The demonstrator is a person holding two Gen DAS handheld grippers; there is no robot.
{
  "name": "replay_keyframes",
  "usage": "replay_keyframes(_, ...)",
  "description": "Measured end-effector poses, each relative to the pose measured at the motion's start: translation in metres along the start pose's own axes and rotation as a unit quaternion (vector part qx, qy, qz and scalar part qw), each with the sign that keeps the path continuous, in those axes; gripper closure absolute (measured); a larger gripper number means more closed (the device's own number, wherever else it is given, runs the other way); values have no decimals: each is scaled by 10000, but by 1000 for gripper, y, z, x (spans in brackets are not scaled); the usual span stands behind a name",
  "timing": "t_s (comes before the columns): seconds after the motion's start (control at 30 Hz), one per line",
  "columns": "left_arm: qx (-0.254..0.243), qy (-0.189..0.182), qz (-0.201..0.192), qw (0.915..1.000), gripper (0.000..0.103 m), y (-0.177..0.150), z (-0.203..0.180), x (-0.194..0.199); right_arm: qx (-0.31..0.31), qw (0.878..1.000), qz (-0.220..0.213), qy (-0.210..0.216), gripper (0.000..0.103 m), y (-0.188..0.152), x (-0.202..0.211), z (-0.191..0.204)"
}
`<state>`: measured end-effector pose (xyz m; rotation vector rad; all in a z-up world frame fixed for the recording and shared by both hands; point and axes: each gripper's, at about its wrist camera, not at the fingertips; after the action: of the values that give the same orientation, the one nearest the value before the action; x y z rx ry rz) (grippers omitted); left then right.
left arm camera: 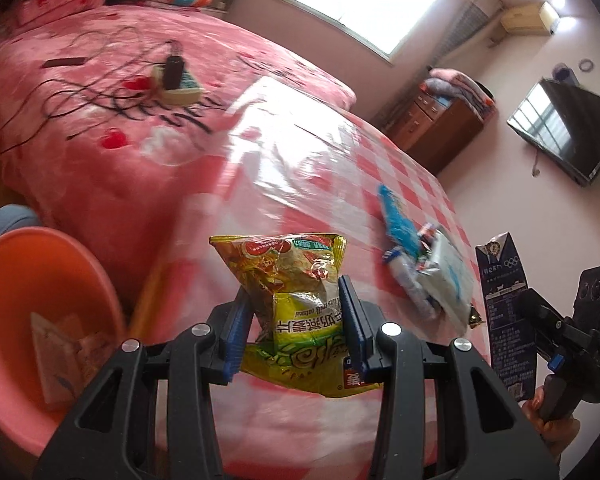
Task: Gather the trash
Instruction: 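Carry the chip bag and milk carton over the orange bin and open both grippers, then move both open grippers back to the trash on the bed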
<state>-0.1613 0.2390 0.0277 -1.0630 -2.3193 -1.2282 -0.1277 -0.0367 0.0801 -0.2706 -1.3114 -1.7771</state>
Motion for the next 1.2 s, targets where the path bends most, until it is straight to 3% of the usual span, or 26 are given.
replay_keyframes(0.27, 578, 598, -369, 9959, 60, -3, 66, 49, 692, 9940, 527, 666, 33, -1, -55, 89)
replay_keyframes(0.57, 1239, 1161, -596, 9837, 59, -18, 132, 88, 1275, 9786, 893, 1348, 33, -5, -108, 178)
replay_keyframes(0.7, 1557, 1465, -745, 9740, 35, -21, 156, 101, 1392, 9737, 1059, 1463, 29, -11, -136, 207)
replay_keyframes(0.73, 1654, 1531, -787, 9711, 33, -21, 162, 105, 1403, 9745, 1053, 1399, 20, -12, -140, 209)
replay_keyframes(0.77, 1737, 1590, -813, 9685, 29, -21, 166, 109, 1367, 9761, 1065, 1311, 19, -14, -146, 210)
replay_keyframes(0.9, 1693, 1771, -910, 9652, 25, -19, 170, 119, 988, 9798, 1151, 1306, 18, -15, -149, 189)
replay_keyframes(1.2, 1489, 1750, -848, 9696, 22, -18, 158, 114, 1326, 9873, 426, 768, 14, -17, -99, 153)
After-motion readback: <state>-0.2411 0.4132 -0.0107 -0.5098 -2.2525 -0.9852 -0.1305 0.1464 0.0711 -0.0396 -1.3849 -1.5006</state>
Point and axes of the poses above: each gripper's, at about its wrist camera, not at the fingertips, and x roughly against the way its jaws point, z to its left, y to its top, and after that the axes turned 9 degrees about -y, right-handed
